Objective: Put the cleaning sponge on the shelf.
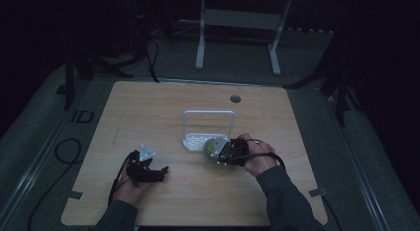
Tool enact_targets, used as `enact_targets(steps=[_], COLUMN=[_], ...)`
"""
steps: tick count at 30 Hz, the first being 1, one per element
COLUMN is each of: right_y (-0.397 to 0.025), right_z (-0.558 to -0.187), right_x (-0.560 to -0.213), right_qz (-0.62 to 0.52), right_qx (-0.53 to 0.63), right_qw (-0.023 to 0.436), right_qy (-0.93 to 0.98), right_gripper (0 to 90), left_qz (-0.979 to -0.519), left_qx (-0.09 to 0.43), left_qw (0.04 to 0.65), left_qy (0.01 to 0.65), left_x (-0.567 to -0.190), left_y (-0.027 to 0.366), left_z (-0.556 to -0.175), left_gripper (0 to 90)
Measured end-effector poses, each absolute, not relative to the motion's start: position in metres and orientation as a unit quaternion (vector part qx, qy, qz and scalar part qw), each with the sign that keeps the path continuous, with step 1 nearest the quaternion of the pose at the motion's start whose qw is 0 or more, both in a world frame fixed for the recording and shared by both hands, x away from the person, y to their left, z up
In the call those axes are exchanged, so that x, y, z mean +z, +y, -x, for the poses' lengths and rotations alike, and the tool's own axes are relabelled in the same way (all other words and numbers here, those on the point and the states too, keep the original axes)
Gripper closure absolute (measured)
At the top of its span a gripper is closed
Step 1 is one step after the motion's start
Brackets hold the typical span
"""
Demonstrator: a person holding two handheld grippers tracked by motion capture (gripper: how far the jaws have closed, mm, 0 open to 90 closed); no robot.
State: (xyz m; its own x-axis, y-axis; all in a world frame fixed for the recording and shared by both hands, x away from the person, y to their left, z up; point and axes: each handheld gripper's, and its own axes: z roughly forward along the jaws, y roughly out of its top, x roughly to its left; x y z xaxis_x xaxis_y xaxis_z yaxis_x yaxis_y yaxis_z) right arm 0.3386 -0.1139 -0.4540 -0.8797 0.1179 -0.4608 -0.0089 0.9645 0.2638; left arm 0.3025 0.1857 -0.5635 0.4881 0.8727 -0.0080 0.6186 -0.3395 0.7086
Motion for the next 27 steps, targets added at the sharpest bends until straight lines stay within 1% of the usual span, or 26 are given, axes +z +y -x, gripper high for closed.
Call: enact_targets(steps=[27], right_y=[-0.106], right_z=[-0.3445], right_x=[-0.4514], right_qz=[-0.018], right_qx=[0.141], right_qw=[0.266], right_qy=[0.953], right_gripper=[71.9], left_qz=[-0.796], left_qx=[0.191], left_qw=[0.333], left_qy=[0.469], left_x=[-0.5635], left_y=[0.1856], left_z=[-0.3025], left_gripper=[11.2])
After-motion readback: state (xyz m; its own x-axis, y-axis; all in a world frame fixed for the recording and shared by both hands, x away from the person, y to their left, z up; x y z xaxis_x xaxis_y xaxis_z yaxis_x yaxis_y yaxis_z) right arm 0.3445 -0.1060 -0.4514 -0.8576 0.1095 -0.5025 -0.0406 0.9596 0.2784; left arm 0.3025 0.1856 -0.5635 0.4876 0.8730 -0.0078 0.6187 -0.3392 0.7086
